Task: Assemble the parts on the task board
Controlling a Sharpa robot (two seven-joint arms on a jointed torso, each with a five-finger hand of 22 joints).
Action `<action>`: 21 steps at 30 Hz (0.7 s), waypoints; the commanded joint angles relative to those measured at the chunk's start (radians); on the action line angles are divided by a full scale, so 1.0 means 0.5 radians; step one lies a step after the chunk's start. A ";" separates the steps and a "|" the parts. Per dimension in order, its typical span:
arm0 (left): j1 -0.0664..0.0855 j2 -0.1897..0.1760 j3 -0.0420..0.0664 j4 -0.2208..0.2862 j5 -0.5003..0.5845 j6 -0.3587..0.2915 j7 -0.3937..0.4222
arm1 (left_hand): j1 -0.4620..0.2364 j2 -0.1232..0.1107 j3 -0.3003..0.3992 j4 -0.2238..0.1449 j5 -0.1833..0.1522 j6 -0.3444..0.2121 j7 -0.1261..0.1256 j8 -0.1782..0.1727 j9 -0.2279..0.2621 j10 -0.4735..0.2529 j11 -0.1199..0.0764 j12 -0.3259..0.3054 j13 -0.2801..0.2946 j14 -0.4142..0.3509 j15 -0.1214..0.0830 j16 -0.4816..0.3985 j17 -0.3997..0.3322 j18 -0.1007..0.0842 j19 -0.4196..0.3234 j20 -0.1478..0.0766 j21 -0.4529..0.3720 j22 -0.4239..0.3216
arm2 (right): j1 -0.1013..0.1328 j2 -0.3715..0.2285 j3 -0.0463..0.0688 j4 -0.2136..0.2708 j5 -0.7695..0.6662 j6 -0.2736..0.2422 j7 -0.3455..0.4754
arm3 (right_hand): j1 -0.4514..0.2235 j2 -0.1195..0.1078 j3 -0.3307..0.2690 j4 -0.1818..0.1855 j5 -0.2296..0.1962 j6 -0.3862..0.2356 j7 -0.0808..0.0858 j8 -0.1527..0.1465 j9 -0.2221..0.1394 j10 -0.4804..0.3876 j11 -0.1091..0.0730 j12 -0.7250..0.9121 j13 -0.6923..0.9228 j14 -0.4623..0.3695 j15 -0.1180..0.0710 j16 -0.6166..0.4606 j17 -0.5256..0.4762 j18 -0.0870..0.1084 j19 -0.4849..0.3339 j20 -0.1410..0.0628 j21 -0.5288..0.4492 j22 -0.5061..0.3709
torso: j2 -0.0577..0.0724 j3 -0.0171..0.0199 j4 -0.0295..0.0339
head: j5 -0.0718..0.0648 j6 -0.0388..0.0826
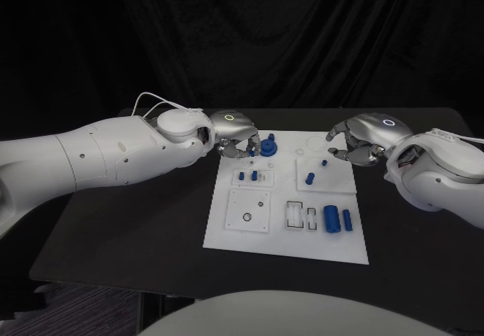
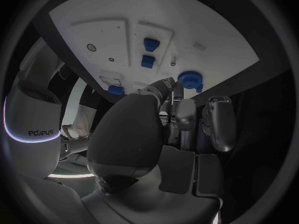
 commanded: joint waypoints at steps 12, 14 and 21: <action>-0.036 0.035 0.002 -0.074 -0.001 0.038 -0.092 | -0.025 -0.002 -0.008 0.013 0.003 0.002 0.025 -0.014 0.001 0.011 0.012 -0.036 -0.018 -0.005 0.007 -0.013 -0.004 -0.036 0.002 0.009 0.001 0.354 | -0.004 -0.007 0.001 -0.001 0.003 0.018 -0.030 | -0.011 -0.016 0.012 0.002 0.000 0.018 -0.004 -0.007 -0.005 0.215 0.004 0.005 0.527 0.187 0.007 -0.013 0.464 0.014 0.048 0.006 -0.013 0.403 | 0.001 -0.0001 -0.002 | 0.009 0.000; -0.042 0.039 0.002 -0.081 -0.001 0.036 -0.096 | -0.025 -0.002 -0.008 0.013 0.005 0.002 0.026 -0.014 0.001 0.014 0.013 -0.038 -0.019 -0.005 0.007 -0.014 -0.005 -0.036 0.001 0.009 0.000 0.354 | -0.004 -0.007 0.001 -0.001 0.003 0.022 -0.031 | -0.011 -0.016 0.012 0.002 0.000 0.018 -0.004 -0.007 -0.005 0.215 0.004 0.005 0.527 0.187 0.007 -0.013 0.464 0.014 0.048 0.006 -0.013 0.403 | 0.000 0.0009 -0.002 | 0.009 0.000; -0.060 0.058 0.002 -0.101 -0.001 0.042 -0.100 | -0.024 -0.002 -0.007 0.012 0.007 0.001 0.027 -0.015 0.000 0.016 0.014 -0.041 -0.020 -0.009 0.008 -0.018 -0.015 -0.035 -0.002 0.009 -0.006 0.352 | -0.004 -0.003 0.001 -0.002 0.003 0.026 -0.033 | -0.011 -0.016 0.013 0.002 -0.002 0.019 -0.004 -0.007 -0.005 0.215 0.004 0.005 0.527 0.187 0.007 -0.014 0.463 0.014 0.047 0.006 -0.016 0.402 | 0.001 0.0000 -0.001 | 0.010 0.000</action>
